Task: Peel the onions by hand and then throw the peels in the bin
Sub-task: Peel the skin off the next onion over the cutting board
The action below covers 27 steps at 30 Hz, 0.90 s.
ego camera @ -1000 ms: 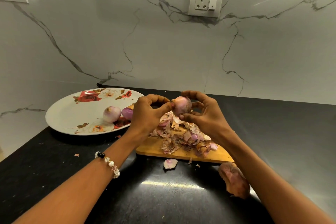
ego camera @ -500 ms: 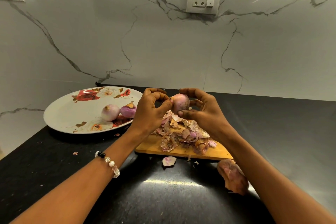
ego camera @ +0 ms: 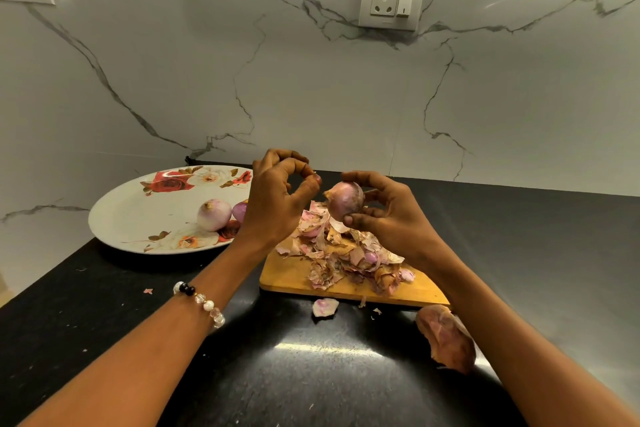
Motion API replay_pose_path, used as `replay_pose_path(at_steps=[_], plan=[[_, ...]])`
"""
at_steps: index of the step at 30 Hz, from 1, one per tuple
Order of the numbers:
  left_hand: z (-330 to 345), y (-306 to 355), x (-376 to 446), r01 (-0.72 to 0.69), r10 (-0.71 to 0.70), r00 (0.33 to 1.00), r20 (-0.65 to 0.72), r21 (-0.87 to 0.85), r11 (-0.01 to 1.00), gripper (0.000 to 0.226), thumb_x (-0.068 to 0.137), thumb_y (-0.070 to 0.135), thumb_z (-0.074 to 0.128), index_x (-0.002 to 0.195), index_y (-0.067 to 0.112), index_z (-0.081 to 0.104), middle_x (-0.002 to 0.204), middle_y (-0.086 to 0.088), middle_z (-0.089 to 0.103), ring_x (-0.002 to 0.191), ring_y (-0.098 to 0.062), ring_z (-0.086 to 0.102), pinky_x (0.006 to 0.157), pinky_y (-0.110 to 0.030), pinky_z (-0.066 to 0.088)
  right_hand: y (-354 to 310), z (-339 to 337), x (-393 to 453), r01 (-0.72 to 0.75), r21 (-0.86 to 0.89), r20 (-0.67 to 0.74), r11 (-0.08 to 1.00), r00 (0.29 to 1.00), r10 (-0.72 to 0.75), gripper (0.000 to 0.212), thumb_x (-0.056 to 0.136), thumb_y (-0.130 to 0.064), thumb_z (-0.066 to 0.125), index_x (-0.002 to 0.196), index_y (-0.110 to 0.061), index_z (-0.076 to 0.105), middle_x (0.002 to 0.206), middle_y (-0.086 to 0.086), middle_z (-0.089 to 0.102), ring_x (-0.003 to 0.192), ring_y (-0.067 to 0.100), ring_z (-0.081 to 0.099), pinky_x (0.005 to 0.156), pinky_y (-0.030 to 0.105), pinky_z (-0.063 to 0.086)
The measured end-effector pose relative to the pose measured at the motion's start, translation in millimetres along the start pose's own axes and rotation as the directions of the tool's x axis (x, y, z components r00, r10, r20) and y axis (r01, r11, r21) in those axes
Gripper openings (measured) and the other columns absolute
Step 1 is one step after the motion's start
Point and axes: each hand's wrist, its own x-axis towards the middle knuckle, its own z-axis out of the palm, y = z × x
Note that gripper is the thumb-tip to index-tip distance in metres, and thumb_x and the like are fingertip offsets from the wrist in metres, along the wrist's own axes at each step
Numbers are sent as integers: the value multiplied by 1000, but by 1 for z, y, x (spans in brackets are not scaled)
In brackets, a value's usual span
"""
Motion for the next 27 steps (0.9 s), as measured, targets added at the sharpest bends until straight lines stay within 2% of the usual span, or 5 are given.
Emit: replay_pose_path(at_steps=[5,11,16,22,27], plan=[[-6,1,2,45,-47,999,-21,-77,996,7,85,15,70,91,17,66,95,4,64,82,-6,60,65,-14,49,0,0,0,1,18,16,1000,1000,-1,61,76,11,74,126,-19,57,127,0,55,113,21,58,86,34,58],[-13,-4,3,-385,343,906,247,146,911,34,74,16,78,106,4,72,93,-7,71,80,-12,64,72,-5,41,0,-1,0,-6,33,18,999,1000,5,60,76,11,74,125,-18,57,126,3,55,113,23,58,83,37,59],[-16,-8,2,-457,398,877,269,209,865,25,76,19,76,96,5,75,81,-8,72,70,-17,65,63,-15,44,1,2,0,3,-31,55,1000,998,-1,61,76,9,75,127,-18,57,128,5,55,113,23,58,82,39,60],[-14,-4,0,-312,279,936,214,134,941,15,78,16,77,91,8,76,79,-2,73,66,-4,62,61,-8,46,4,2,1,49,-127,65,991,997,-41,62,75,6,77,127,-21,57,129,2,55,114,22,57,85,40,59],[-8,1,-2,120,-106,980,171,-74,990,11,81,16,74,90,10,75,81,0,73,71,-9,69,67,-19,56,2,-1,1,74,-131,59,989,996,-67,64,74,7,77,125,-24,56,130,-1,55,114,19,57,86,37,58]])
